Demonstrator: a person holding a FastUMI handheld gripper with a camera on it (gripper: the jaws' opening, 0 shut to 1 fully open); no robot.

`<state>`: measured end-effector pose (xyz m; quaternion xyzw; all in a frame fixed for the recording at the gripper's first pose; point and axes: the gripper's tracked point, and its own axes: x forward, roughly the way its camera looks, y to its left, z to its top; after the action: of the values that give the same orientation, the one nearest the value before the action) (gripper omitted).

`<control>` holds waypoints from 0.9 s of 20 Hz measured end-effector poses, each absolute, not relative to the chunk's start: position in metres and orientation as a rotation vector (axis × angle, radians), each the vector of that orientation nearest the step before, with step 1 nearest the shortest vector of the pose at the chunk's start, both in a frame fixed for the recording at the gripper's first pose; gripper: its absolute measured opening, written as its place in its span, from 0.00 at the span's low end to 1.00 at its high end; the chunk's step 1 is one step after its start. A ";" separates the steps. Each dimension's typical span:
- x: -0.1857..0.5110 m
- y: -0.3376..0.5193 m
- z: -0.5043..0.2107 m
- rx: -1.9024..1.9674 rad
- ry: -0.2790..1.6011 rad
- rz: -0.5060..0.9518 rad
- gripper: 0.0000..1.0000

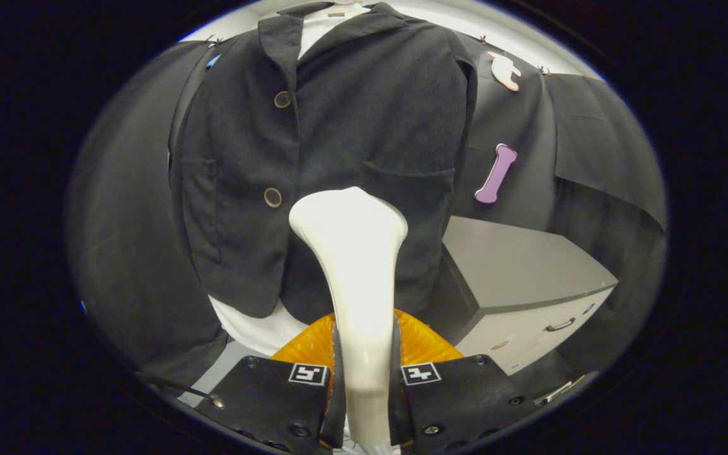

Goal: Iron the clothes twice with a garment steamer, once on the left side and once on the right side.

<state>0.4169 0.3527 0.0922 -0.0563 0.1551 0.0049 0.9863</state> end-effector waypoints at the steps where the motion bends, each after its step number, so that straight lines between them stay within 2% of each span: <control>1: 0.417 0.351 0.086 -0.110 0.317 0.009 0.30; 12: 0.413 0.341 0.004 -0.144 0.408 0.015 0.30; 18: 0.412 0.342 0.004 -0.138 0.411 0.017 0.30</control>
<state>0.4118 0.3421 0.0042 -0.0684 0.2041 0.0086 0.9765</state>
